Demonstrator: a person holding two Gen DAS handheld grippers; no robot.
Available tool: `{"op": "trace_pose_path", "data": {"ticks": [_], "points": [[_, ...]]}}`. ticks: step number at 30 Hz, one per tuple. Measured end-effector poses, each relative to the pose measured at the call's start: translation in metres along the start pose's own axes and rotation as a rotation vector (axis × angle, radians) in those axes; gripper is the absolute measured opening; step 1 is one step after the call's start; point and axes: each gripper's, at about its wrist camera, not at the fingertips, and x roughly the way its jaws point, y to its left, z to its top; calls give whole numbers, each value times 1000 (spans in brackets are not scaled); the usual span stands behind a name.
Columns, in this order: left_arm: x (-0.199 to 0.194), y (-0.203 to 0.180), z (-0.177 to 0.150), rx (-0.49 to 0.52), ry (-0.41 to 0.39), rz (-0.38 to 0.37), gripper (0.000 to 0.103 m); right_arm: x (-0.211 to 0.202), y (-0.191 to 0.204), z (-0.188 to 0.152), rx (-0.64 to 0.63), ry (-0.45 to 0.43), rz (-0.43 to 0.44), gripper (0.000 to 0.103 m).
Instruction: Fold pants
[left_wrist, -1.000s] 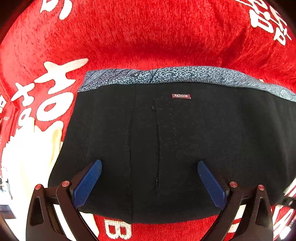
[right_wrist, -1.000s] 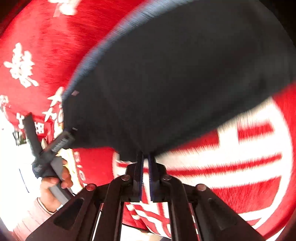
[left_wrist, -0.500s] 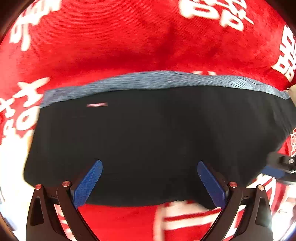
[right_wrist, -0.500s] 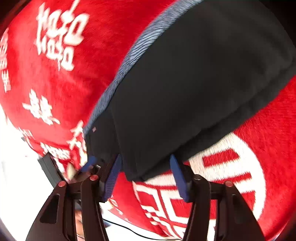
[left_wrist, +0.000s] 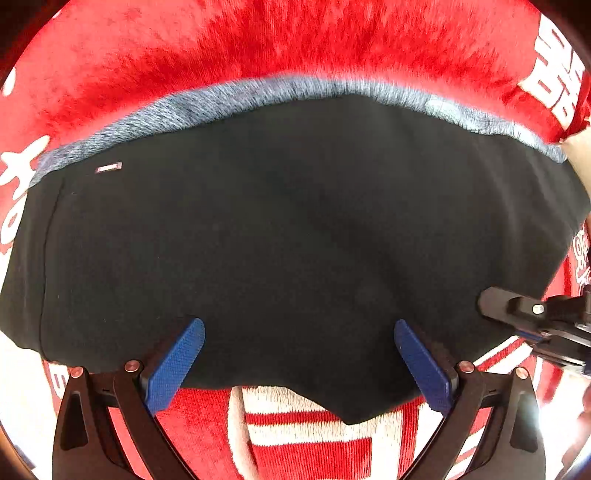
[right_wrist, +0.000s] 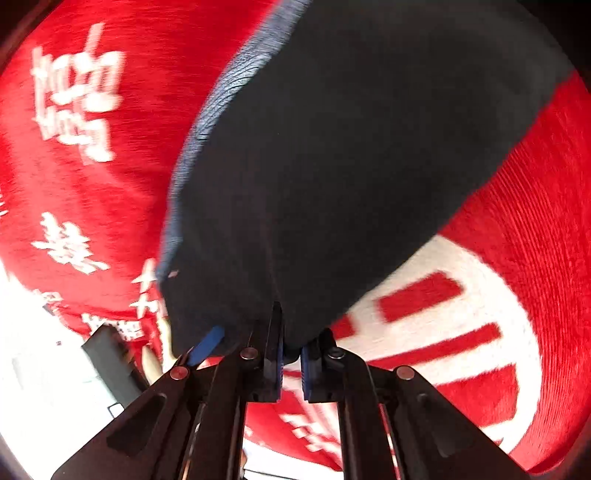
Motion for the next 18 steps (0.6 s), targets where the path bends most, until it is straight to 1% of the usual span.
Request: {"op": "trace_pose_path", "data": {"ticks": [1, 3, 5, 7, 10, 11, 13, 15, 16, 17, 18], "points": [[0, 0, 0, -5, -4, -3, 103, 0, 0, 0, -4, -1, 9, 7], [-2, 0, 0, -21, 5, -10, 103, -3, 9, -2, -65, 8, 2, 9], [-9, 2, 5, -43, 23, 4, 103, -9, 12, -1, -94, 29, -32, 15], [-23, 3, 11, -72, -11, 1, 103, -25, 25, 0, -155, 28, -95, 20], [-37, -3, 26, -91, -48, -5, 103, -56, 47, 9, -323, -57, -204, 20], [-36, -7, 35, -84, -55, 3, 103, -65, 46, 15, -360, -84, -226, 20], [-29, -13, 52, -59, -64, 38, 103, -75, 55, 29, -424, -126, -281, 20], [-16, -23, 65, -49, -70, 78, 103, -78, 52, 46, -465, -149, -342, 20], [-5, -26, 71, -57, -54, 95, 103, -79, 47, 54, -481, -149, -361, 20], [1, -25, 77, -64, -36, 108, 103, -77, 39, 62, -501, -143, -401, 19], [8, -25, 79, -87, -25, 94, 103, -73, 28, 72, -525, -132, -471, 16]]}}
